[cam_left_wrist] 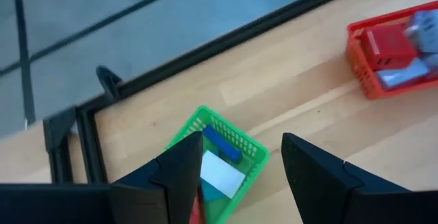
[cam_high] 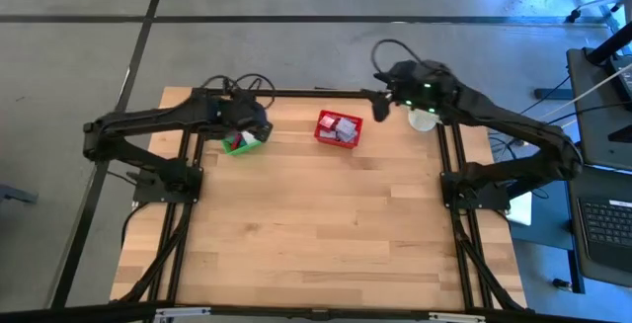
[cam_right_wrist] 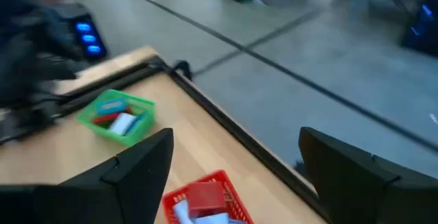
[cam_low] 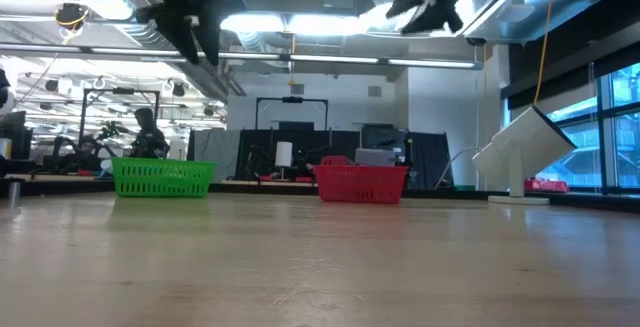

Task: Pick & Place Office items
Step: Return to Home Position

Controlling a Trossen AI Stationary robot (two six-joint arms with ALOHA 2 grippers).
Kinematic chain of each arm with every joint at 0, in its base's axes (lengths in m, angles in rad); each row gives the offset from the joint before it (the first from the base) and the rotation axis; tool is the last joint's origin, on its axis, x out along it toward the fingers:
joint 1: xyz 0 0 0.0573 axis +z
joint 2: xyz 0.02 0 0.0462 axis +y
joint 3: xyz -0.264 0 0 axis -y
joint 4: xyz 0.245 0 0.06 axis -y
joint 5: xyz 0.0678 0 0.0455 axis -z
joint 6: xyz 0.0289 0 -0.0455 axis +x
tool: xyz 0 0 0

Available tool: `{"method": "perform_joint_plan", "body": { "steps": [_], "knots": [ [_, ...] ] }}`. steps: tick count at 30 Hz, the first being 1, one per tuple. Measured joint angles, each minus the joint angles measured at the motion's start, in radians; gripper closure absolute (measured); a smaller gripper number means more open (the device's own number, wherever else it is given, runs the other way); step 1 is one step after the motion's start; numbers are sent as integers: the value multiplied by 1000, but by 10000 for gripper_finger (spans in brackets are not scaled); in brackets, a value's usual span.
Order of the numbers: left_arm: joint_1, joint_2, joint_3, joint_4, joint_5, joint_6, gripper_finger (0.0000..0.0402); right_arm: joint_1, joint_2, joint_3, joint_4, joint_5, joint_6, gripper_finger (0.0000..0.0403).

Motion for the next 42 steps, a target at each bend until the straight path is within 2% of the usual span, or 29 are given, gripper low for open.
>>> {"method": "perform_joint_plan", "body": {
  "steps": [3,6,11,14,17,21,26,28,30,36,42],
  "knots": [
    [0,-70,0,11,-1,91,206,1,-79,0,-72,-53,-34,85],
    [0,-141,0,52,9,170,206,2,-147,0,-174,-29,20,85],
    [0,-230,0,87,59,198,206,2,-239,0,-359,184,211,96],
    [0,-264,0,86,48,240,206,2,-271,0,-437,307,292,102],
    [0,-290,0,87,31,320,206,2,-294,0,-472,280,300,107],
    [0,-323,0,106,67,299,206,2,-310,0,-486,202,339,110],
    [0,-422,0,106,68,309,206,29,-312,0,-498,323,435,110],
    [0,-467,0,106,68,312,206,40,-312,0,-498,334,435,110],
    [0,-513,-3,109,84,312,206,45,-312,0,-498,311,376,110],
    [0,-640,-72,138,156,312,206,45,-312,0,-501,130,237,111],
    [0,-751,-237,321,269,374,206,45,-312,0,-530,-91,186,111]
  ]
}}
